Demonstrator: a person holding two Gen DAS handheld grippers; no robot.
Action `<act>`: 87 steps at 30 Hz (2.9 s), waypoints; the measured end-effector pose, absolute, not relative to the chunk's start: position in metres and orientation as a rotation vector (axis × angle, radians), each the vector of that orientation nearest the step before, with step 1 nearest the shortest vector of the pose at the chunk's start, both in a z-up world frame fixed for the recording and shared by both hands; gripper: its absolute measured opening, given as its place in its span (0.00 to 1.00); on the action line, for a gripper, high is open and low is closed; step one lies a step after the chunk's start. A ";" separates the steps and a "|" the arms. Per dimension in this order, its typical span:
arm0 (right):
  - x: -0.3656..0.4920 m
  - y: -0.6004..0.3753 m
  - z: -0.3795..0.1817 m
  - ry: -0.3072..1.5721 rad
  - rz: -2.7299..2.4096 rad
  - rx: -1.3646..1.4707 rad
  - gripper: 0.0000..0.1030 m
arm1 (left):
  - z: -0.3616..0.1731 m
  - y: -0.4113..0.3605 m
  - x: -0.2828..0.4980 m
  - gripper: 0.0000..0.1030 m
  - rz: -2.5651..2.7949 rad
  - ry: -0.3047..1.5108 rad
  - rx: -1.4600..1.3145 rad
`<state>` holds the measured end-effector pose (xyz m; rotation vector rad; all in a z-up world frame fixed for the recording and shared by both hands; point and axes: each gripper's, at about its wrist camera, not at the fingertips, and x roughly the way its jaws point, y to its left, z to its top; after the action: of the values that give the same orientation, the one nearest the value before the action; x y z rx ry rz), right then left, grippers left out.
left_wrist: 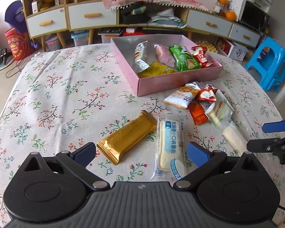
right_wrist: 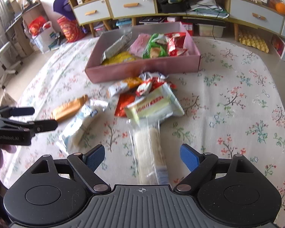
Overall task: Organize snacks
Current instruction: 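Move both open tools back over the remaining snacks, then grasp the white bread packet with the left tool while the right tool grasps another bread packet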
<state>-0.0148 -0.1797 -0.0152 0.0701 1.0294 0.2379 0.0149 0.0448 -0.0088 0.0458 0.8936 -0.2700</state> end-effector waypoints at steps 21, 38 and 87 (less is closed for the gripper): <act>-0.028 -0.170 -0.070 1.035 0.145 -0.060 1.00 | -0.058 0.013 0.009 1.00 -0.335 0.948 0.201; -0.023 -0.167 -0.073 0.976 0.176 -0.076 1.00 | -0.062 0.002 0.017 1.00 -0.335 0.889 0.211; -0.011 -0.187 -0.047 1.025 0.229 0.202 0.31 | -0.034 0.005 0.022 0.31 -0.363 0.908 0.068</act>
<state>-0.0112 -0.1874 -0.0474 0.2025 1.0251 0.2289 0.0223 0.0054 -0.0340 0.0675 0.9078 -0.3631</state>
